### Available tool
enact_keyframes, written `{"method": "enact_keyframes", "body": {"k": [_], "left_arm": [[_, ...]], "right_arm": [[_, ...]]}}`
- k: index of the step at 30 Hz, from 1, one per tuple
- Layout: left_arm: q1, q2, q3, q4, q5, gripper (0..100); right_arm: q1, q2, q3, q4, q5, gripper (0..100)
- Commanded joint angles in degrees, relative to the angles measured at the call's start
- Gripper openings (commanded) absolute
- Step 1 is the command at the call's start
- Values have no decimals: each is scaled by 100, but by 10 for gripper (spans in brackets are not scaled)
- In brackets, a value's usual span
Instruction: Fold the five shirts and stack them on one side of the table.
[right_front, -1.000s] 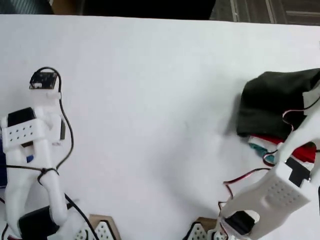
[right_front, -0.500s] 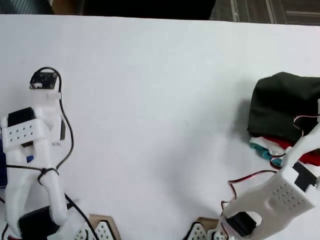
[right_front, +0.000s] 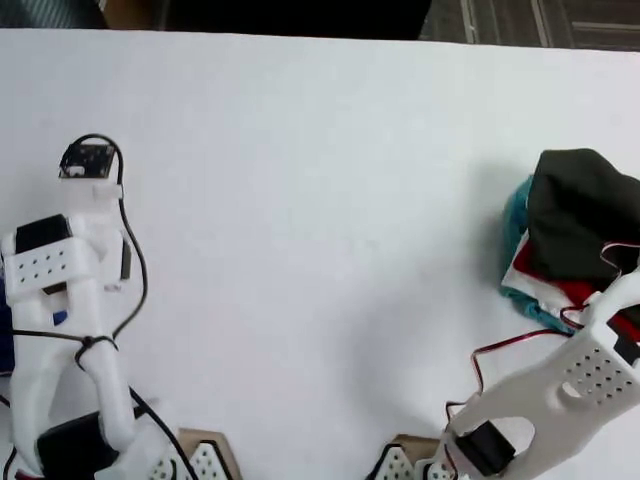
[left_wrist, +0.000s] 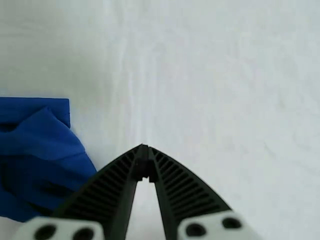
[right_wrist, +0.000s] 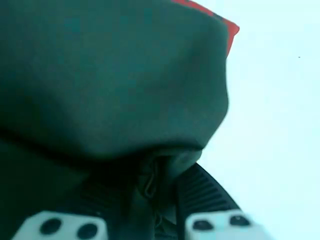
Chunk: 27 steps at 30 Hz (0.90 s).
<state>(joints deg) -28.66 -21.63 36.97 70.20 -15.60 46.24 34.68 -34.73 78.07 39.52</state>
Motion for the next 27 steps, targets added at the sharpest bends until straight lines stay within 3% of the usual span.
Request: {"method": "enact_keyframes", "body": {"k": [1, 5, 13, 15, 19, 27], "left_arm": [[-35, -220, -22, -79, -9, 28], [-35, -220, -22, -79, -9, 28], [-26, -220, -22, -79, 0, 28], [-26, -220, -22, -79, 0, 28], [-26, -220, -22, -79, 0, 28], [-26, -220, -22, -62, -18, 28]], "right_arm": [[31, -189, -352, 101, -26, 80], [31, -505, -624, 347, -35, 183], [-66, -1402, -1327, 391, -1108, 183], [-215, -1446, -1257, 558, -1108, 163], [-558, -1437, -1011, 866, -1073, 21], [-611, -963, -527, -295, -1064, 41]]}}
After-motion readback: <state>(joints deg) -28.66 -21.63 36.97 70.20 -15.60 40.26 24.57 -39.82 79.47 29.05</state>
